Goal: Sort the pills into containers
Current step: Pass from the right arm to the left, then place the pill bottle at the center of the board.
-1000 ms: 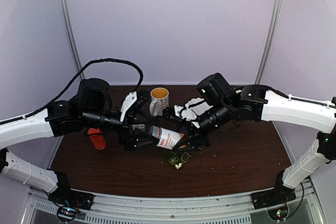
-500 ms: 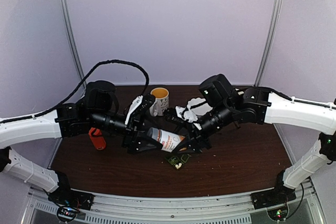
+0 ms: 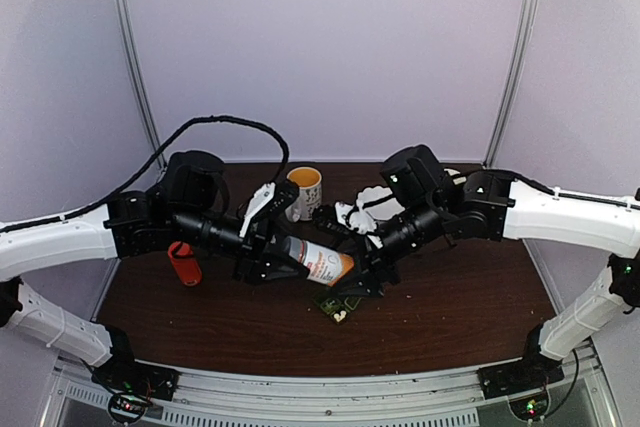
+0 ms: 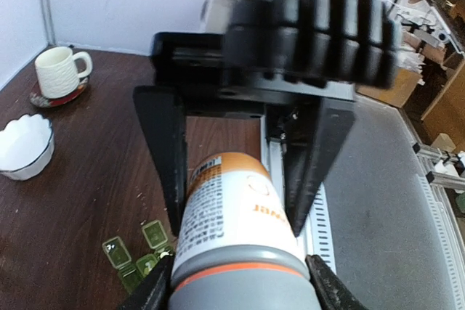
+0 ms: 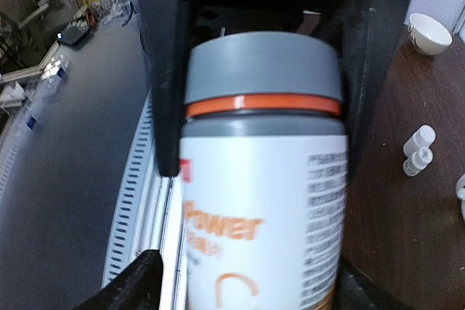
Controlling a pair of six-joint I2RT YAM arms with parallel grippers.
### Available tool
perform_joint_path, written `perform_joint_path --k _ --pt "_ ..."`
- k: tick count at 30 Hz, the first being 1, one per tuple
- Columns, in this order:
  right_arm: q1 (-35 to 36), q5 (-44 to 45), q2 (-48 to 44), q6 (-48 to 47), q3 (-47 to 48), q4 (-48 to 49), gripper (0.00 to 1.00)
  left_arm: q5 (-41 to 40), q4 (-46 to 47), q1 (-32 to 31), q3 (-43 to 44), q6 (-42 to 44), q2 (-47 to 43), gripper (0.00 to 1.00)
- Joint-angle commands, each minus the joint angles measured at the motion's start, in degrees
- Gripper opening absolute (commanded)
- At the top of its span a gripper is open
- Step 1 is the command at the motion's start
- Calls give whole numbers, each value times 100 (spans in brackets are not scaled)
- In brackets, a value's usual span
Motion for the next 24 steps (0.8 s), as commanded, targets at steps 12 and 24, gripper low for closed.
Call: perform_joint_path --k 12,24 --pt "9 2217 -1217 601 -1719 2395 100 -3814 -4422 896 1929 -405 1020 41" --pt "-9 2935 -1689 928 -2187 2853 100 -3880 -4618 2067 2576 -2 2759 38"
